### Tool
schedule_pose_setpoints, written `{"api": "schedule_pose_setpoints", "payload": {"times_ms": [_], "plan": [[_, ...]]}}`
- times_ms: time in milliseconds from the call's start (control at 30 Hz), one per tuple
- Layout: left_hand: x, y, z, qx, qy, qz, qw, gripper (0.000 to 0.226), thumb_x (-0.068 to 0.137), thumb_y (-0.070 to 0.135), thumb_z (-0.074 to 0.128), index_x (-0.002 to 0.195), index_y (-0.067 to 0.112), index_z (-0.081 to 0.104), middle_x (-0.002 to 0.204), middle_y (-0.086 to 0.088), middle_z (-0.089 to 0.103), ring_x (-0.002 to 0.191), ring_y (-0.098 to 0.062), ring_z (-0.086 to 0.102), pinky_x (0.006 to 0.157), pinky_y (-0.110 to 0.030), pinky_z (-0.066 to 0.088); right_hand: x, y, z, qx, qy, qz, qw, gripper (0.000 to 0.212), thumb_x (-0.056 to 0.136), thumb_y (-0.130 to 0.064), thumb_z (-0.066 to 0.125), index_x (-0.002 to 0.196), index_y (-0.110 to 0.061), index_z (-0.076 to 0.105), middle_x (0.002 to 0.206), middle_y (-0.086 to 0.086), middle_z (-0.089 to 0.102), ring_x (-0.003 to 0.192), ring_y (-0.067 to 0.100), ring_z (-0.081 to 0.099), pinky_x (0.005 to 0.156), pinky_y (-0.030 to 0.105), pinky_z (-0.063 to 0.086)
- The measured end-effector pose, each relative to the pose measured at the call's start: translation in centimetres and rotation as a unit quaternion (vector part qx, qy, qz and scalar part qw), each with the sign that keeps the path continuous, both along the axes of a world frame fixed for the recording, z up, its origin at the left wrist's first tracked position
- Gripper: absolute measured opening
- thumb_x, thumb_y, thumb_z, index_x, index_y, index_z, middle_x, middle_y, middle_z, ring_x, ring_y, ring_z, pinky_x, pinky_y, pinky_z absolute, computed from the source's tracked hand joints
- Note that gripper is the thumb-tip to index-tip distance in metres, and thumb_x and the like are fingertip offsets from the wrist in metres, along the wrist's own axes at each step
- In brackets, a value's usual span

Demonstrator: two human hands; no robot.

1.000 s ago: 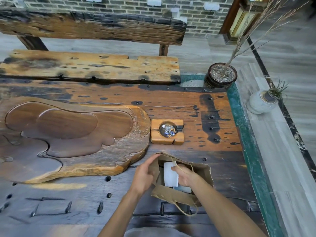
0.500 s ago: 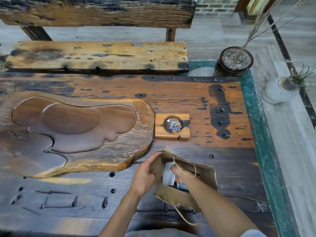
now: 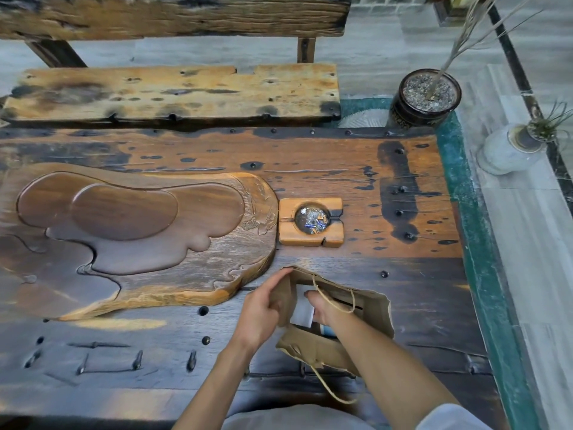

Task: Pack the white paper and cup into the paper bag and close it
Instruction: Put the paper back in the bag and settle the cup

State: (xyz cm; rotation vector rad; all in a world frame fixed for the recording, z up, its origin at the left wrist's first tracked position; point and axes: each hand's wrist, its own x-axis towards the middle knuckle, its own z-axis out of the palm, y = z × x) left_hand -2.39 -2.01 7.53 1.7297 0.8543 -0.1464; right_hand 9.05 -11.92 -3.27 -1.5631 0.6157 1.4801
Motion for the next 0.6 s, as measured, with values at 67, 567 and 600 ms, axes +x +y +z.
{"api": "schedule_pose_setpoints", "payload": {"times_ms": [67,567,600], "plan": [[0.1,0.0,0.0,0.004,0.005,-0.002,1.000,0.085,0.080,-0.021,0.040,0.135,0.042,0.053,0.131,0.010,0.061,0.110,0.006,0.057,0.086,-0.006,0.049,0.2,-0.3,0.4,-0.022,-0.010,0.028,0.999,0.024,0.103,-0.012,0.042,0.104,-0.003,0.065,0.112,0.017,0.067,0.120,0.035,0.061,0.102,0.046,0.050],[0.1,-0.3,0.5,0.006,0.003,0.011,1.000,0.086,0.076,-0.021,0.037,0.134,0.041,0.053,0.138,0.006,0.057,0.121,-0.008,0.051,0.093,-0.022,0.051,-0.2,-2.9,-0.7,-0.052,-0.047,0.135,0.988,0.038,0.101,-0.002,0.030,0.125,-0.002,0.059,0.121,0.022,0.070,0.084,0.025,0.072,0.065,0.034,0.063],[0.1,-0.3,0.6,0.008,0.001,0.010,1.000,0.086,0.076,-0.021,0.037,0.134,0.040,0.054,0.137,0.005,0.058,0.120,-0.008,0.050,0.093,-0.023,0.051,-0.2,-3.0,-0.3,-0.049,-0.050,0.140,0.988,0.037,0.100,0.000,0.028,0.121,-0.001,0.059,0.122,0.024,0.068,0.079,0.025,0.071,0.059,0.033,0.062]]}}
